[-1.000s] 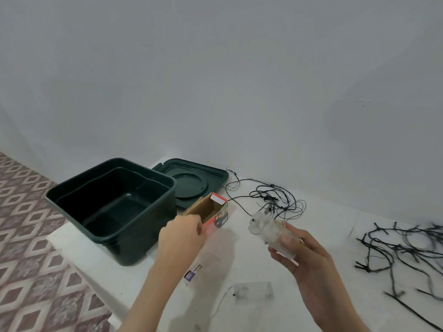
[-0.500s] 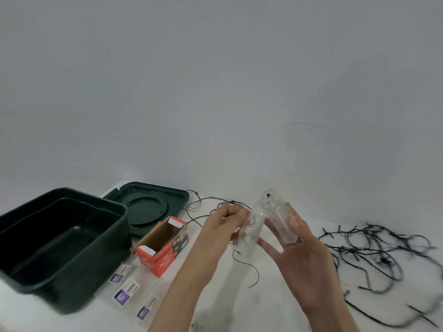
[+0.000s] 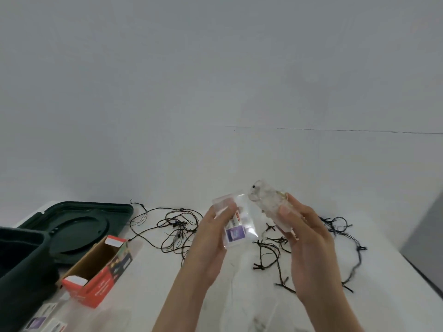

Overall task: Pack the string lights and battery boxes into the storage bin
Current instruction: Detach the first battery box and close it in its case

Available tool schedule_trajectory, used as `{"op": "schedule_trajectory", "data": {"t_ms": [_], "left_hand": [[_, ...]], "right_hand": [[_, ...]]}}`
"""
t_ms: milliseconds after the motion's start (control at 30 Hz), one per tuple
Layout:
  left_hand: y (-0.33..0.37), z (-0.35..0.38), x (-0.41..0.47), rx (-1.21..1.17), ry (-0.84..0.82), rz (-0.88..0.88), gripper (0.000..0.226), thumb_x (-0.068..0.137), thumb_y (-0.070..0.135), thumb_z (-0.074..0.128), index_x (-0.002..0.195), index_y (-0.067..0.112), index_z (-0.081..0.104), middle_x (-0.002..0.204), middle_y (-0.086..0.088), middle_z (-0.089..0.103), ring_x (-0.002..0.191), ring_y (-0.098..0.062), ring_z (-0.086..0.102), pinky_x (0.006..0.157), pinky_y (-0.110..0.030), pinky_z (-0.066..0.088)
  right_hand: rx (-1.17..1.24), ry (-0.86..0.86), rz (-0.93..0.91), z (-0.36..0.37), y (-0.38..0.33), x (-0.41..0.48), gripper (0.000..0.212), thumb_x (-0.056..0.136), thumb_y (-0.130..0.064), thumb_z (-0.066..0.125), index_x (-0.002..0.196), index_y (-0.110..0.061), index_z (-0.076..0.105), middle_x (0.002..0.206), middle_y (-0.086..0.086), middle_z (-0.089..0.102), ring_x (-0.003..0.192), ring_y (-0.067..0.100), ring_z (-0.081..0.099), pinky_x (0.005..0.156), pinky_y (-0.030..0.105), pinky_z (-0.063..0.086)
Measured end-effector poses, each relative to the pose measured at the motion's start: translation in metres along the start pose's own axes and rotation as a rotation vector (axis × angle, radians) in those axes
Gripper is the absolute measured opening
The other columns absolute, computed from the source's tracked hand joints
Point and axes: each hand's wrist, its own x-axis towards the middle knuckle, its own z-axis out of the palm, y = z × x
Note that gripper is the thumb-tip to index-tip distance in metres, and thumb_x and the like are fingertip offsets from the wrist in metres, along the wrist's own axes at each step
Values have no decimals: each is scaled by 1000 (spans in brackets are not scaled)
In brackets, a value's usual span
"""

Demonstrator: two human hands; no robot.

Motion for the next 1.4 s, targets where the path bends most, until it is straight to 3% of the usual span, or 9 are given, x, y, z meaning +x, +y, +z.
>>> {"op": "schedule_trajectory", "data": {"t_ms": [200, 367, 500, 633, 733, 967, 1100, 1267, 1400], "left_hand": [[-7, 25, -4, -80, -44, 62, 39, 77, 30, 59, 113, 14, 62, 99, -3, 73, 84, -15, 71, 62, -24, 55], [-10, 30, -6, -142, -9, 89, 36, 79, 26, 57, 113, 17, 60, 94, -2, 73, 77, -14, 66, 60, -22, 54], [-13, 37, -9, -92, -1, 142, 34, 74, 33, 58, 103, 17, 60, 88, 3, 72, 78, -11, 67, 61, -23, 54], [-18, 42, -8, -45, 45, 101, 47, 81, 54, 56, 116, 22, 57, 111, 0, 70, 101, -17, 67, 87, -37, 52], [-20, 46, -6, -37, 81, 91, 49, 82, 56, 55, 120, 25, 55, 113, 1, 69, 102, -18, 67, 99, -46, 45], [-25, 49, -7, 40, 91, 159, 41, 86, 47, 50, 108, 14, 57, 89, 0, 69, 79, -16, 67, 63, -24, 54], [-25, 48, -5, 16, 132, 166, 40, 88, 47, 48, 109, 14, 57, 92, -6, 67, 80, -18, 65, 64, -25, 53], [-20, 42, -4, 45, 139, 193, 38, 89, 49, 45, 109, 21, 61, 102, -1, 70, 82, -11, 69, 71, -26, 53], [-17, 43, -6, 85, 134, 214, 44, 82, 53, 49, 108, 19, 59, 96, 0, 70, 76, -10, 68, 68, -28, 55]], "right_hand": [[-58, 108, -175, 3, 1, -6, 20, 71, -4, 71, 86, -17, 75, 77, 9, 61, 72, 11, 59, 65, 9, 48], [-131, 199, -269, -3, 10, -2, 23, 74, -10, 73, 86, -29, 76, 80, 9, 53, 76, 15, 50, 71, 12, 46], [-350, 260, -407, -5, 18, -1, 31, 74, -15, 76, 86, -44, 73, 66, -7, 47, 66, 13, 41, 70, 23, 41], [-475, 271, -487, -6, 22, 0, 33, 74, -18, 76, 88, -47, 70, 70, 2, 45, 65, 12, 41, 67, 17, 39], [-479, 240, -480, -4, 25, 1, 30, 74, -20, 76, 93, -42, 68, 69, -9, 47, 67, 14, 42, 66, 14, 37], [-471, 168, -489, -3, 36, 1, 27, 80, -29, 67, 85, -54, 69, 83, -18, 53, 76, 16, 48, 64, 12, 39], [-558, 88, -505, -1, 41, -5, 17, 82, -46, 57, 91, -56, 66, 87, -19, 57, 90, 8, 48, 72, 11, 38], [-588, 33, -538, -4, 40, -11, 30, 82, -43, 51, 110, -41, 60, 92, -20, 62, 86, 6, 51, 72, 6, 38], [-787, -8, -644, -4, 45, -16, 40, 85, -48, 47, 123, -38, 57, 97, -20, 63, 92, 9, 49, 82, 14, 39]]}}
